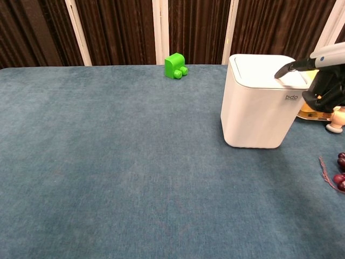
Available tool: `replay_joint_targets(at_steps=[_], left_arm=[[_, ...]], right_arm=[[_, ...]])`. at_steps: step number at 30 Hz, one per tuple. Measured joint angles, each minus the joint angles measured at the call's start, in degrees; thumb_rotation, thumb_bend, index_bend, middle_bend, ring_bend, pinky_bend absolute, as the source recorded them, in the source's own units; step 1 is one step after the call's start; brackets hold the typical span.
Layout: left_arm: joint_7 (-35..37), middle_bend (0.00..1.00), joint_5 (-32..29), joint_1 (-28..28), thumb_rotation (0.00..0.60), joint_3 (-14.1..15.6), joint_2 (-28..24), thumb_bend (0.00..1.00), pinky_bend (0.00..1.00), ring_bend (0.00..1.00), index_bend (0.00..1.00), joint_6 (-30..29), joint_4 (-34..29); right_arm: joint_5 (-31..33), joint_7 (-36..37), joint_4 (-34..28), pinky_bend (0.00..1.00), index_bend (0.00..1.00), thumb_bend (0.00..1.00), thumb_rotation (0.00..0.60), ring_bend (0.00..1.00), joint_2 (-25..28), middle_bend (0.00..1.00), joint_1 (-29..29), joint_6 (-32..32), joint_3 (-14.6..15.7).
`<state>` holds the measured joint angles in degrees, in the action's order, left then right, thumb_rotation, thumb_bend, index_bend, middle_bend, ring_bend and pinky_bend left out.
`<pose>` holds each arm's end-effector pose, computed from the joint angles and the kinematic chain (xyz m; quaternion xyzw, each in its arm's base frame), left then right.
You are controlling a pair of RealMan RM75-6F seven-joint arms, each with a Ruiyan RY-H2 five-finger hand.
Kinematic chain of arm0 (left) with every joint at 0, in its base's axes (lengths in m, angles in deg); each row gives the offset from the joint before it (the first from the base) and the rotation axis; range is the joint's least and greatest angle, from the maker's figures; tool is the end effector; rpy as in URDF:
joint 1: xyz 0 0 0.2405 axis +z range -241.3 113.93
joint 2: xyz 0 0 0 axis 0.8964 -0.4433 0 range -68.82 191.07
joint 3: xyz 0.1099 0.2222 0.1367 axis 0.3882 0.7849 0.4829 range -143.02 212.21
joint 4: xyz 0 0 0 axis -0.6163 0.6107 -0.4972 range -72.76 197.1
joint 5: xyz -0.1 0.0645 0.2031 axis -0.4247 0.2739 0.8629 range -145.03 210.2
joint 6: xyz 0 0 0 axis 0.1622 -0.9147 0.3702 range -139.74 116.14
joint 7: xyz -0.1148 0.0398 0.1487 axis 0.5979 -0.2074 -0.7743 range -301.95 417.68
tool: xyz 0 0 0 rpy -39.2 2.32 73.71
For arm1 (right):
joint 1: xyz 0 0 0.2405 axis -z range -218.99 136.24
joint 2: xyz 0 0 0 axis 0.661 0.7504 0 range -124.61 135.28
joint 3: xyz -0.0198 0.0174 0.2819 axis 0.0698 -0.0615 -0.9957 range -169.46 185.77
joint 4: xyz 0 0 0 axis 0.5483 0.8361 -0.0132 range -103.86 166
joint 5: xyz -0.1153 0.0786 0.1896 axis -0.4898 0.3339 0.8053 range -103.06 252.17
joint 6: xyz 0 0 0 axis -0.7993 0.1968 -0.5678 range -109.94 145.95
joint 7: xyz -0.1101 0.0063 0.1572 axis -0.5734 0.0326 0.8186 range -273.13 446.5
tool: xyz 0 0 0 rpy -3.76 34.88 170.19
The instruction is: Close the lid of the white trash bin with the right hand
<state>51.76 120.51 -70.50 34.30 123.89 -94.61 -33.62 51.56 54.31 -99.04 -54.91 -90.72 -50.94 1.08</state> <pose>-0.3273 0.2322 0.1320 -0.6420 -0.3705 -0.3595 0.5669 -0.1422 -0.3364 0.0616 0.6667 -0.5359 0.2566 0.4500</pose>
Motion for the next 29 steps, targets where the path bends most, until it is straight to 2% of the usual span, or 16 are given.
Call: replay_joint_targets(at_steps=[3, 5, 7, 9, 11, 13, 14, 15, 17, 22, 25, 29], left_arm=[[0.0, 0.0, 0.1, 0.1, 0.6, 0.0, 0.0, 0.0, 0.0, 0.0, 0.0, -0.1, 0.0], [0.0, 0.0, 0.2, 0.1, 0.6, 0.0, 0.0, 0.0, 0.0, 0.0, 0.0, -0.3, 0.1], [0.0, 0.0, 0.3, 0.2, 0.6, 0.0, 0.0, 0.0, 0.0, 0.0, 0.0, -0.5, 0.1], [0.0, 0.0, 0.4, 0.2, 0.6, 0.0, 0.0, 0.0, 0.0, 0.0, 0.0, -0.6, 0.1], [0.2, 0.0, 0.5, 0.3, 0.6, 0.0, 0.0, 0.0, 0.0, 0.0, 0.0, -0.8, 0.1], [0.2, 0.0, 0.7, 0.3, 0.6, 0.0, 0.1, 0.0, 0.0, 0.0, 0.0, -1.0, 0.2], [0.1, 0.0, 0.8, 0.4, 0.6, 0.1, 0.1, 0.0, 0.0, 0.0, 0.0, -1.2, 0.3], [-0.1, 0.0, 1.0, 0.5, 0.6, 0.1, 0.1, 0.0, 0.0, 0.0, 0.0, -1.4, 0.3], [-0.5, 0.0, 1.3, 0.7, 0.6, 0.2, 0.2, 0.0, 0.0, 0.0, 0.0, -1.7, 0.4], [-1.5, 0.0, 1.8, 0.9, 0.6, 0.3, 0.5, 0.0, 0.0, 0.0, 0.0, -2.4, 0.7], [-2.1, 0.0, 2.0, 1.2, 0.6, 0.3, 0.6, 0.0, 0.0, 0.0, 0.0, -3.0, 0.7], [-2.7, 0.0, 2.6, 1.6, 0.6, 0.3, 0.8, 0.0, 0.0, 0.0, 0.0, -4.3, 0.7]], right_arm=[[-4.2, 1.3, -0.3, 0.76, 0.1, 0.75, 0.6, 0.79, 0.8, 0.78, 0.9, -1.9, -1.1], [-8.3, 2.2, -0.3, 0.72, 0.05, 0.75, 0.6, 0.74, 1.6, 0.77, 1.9, -3.7, -1.6], [-12.1, 2.7, 0.0, 0.67, 0.01, 0.73, 0.6, 0.69, 2.0, 0.71, 2.9, -5.0, -1.6], [-16.5, 3.2, 0.5, 0.58, 0.0, 0.66, 0.6, 0.57, 2.3, 0.59, 4.2, -6.4, -1.2], [-22.1, 3.7, 1.4, 0.37, 0.0, 0.49, 0.6, 0.32, 2.6, 0.35, 6.0, -7.9, -0.1], [-27.8, 4.3, 2.8, 0.2, 0.0, 0.36, 0.6, 0.12, 2.8, 0.16, 8.4, -9.3, 1.6], [-30.3, 4.6, 3.7, 0.12, 0.0, 0.32, 0.6, 0.04, 2.8, 0.07, 9.7, -9.9, 2.8], [-32.8, 5.0, 4.8, 0.08, 0.0, 0.3, 0.6, 0.02, 2.9, 0.04, 11.1, -10.5, 4.1], [-38.7, 6.4, 7.9, 0.01, 0.0, 0.28, 0.6, 0.0, 2.8, 0.0, 14.7, -12.1, 7.3], [-50.7, 11.8, 17.0, 0.0, 0.0, 0.28, 0.6, 0.0, 1.8, 0.0, 24.6, -16.8, 14.8], [-55.8, 14.8, 21.9, 0.0, 0.0, 0.28, 0.6, 0.0, 0.9, 0.0, 29.3, -20.2, 17.6], [-60.0, 17.3, 28.1, 0.0, 0.0, 0.27, 0.6, 0.0, -0.7, 0.0, 32.9, -23.8, 19.0]])
